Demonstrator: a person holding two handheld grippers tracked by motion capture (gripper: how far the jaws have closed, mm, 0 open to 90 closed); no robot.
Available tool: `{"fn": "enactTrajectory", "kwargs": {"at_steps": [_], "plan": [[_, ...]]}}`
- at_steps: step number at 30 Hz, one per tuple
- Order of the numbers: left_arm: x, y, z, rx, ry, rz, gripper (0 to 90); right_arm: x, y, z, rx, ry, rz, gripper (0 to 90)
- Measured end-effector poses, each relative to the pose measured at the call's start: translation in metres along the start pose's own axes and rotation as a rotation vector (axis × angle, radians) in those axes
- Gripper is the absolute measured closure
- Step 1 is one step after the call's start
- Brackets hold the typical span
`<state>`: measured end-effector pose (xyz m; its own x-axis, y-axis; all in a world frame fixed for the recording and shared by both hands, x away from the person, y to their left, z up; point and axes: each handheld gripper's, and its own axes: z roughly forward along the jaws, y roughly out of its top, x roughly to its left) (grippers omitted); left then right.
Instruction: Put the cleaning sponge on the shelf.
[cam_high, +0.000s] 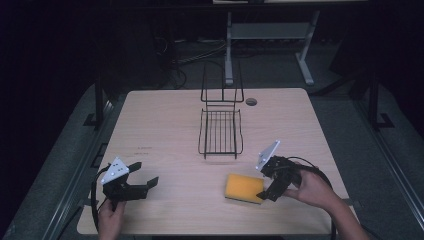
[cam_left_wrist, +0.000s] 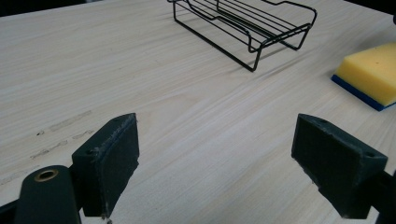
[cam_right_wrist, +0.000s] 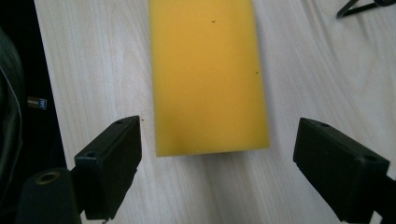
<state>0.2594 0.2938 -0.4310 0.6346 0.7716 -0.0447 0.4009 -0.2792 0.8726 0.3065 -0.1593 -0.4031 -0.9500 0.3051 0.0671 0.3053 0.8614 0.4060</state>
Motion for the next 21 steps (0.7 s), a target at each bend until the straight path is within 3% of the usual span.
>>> {"fn": "enactTrajectory", "kwargs": {"at_steps": [21], "plan": [[0.0,0.0,0.0,0.002,-0.006,-0.001,14.5,-0.001,0.017,0.02,0.007,0.035,-0.021,14.0]]}}
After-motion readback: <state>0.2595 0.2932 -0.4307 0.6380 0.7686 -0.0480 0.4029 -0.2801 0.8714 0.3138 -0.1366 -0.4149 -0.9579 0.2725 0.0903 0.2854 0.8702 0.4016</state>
